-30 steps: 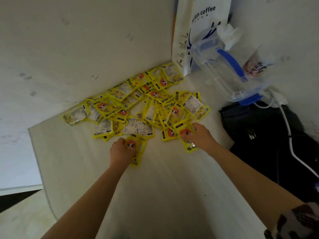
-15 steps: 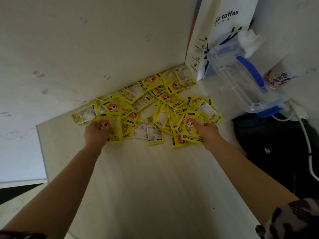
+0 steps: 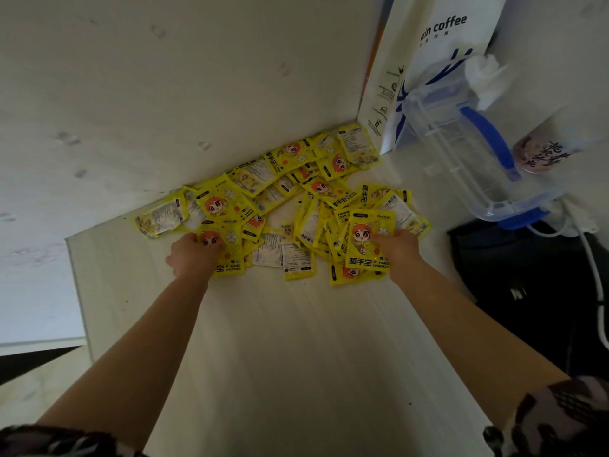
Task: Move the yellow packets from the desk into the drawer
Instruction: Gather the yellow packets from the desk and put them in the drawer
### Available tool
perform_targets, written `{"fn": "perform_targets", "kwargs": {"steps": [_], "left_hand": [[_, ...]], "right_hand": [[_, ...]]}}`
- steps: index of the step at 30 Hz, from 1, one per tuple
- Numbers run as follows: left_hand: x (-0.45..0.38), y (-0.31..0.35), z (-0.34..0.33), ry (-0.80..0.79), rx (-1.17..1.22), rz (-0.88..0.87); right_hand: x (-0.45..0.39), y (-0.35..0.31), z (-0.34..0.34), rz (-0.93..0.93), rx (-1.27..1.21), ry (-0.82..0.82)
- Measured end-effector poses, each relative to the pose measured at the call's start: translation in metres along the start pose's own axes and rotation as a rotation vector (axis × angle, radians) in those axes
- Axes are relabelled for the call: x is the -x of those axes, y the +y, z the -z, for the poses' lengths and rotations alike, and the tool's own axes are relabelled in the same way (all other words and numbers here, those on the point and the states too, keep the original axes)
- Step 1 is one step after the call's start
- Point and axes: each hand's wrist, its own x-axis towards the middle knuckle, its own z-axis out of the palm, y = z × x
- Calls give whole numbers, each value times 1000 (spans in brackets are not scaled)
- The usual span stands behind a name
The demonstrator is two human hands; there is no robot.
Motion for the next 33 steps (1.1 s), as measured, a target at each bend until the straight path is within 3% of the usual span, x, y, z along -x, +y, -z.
{"fn": "perform_targets", "kwargs": {"steps": [7, 17, 24, 28, 33], "left_hand": [[8, 0, 5, 3, 210, 57], [27, -29, 14, -53, 361, 156], [54, -57, 23, -56, 465, 128], [53, -44, 34, -39, 567, 84], [33, -8, 39, -91, 631, 49]], "right_hand": [[5, -4, 1, 4, -73, 18], [19, 4, 5, -4, -162, -89], [30, 8, 9, 109, -49, -109], [36, 2, 8, 230, 126, -157], [36, -13, -7, 245, 228, -206]]}}
